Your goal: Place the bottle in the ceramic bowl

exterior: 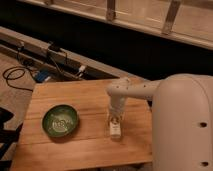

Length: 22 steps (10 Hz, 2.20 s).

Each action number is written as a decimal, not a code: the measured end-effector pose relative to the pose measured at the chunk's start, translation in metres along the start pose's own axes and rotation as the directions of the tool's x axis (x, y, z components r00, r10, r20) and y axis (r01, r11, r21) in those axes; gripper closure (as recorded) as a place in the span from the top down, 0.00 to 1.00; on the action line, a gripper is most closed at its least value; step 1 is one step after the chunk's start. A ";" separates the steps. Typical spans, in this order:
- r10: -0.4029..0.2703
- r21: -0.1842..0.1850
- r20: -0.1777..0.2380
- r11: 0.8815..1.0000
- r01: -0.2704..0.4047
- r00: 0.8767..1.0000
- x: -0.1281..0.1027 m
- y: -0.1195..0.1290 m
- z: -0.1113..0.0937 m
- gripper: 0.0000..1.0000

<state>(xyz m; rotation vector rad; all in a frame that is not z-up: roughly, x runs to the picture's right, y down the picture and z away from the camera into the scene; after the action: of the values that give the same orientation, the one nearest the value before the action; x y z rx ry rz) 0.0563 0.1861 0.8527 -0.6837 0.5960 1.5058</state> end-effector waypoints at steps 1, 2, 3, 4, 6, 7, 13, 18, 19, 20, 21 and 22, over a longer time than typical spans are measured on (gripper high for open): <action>0.004 -0.002 0.005 1.000 -0.004 1.000 0.000 -0.002 -0.002 0.18; 0.011 -0.004 0.012 1.000 -0.011 1.000 0.000 -0.004 -0.003 0.07; 0.019 -0.002 0.021 1.000 -0.019 1.000 0.000 -0.005 -0.006 0.01; 0.026 0.004 0.033 1.000 -0.026 0.999 -0.001 -0.005 -0.012 0.00; 0.013 0.021 0.092 1.000 -0.015 0.996 -0.009 -0.001 -0.042 0.00; -0.005 0.032 0.118 0.999 0.001 0.993 -0.013 0.005 -0.062 0.00; -0.222 0.069 0.199 0.975 0.212 0.954 -0.052 0.099 -0.128 0.00; -0.342 0.042 0.186 0.939 0.340 0.921 -0.057 0.157 -0.122 0.00; -0.337 0.043 0.188 0.941 0.335 0.922 -0.058 0.153 -0.122 0.00; -0.339 0.043 0.187 0.940 0.338 0.922 -0.057 0.155 -0.122 0.00; -0.341 0.042 0.186 0.940 0.340 0.921 -0.057 0.156 -0.121 0.00; -0.340 0.041 0.186 0.940 0.339 0.922 -0.057 0.156 -0.121 0.00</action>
<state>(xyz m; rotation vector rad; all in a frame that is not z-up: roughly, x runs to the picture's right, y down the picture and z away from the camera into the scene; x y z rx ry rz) -0.0917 0.0514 0.8051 -0.5936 0.3163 1.2248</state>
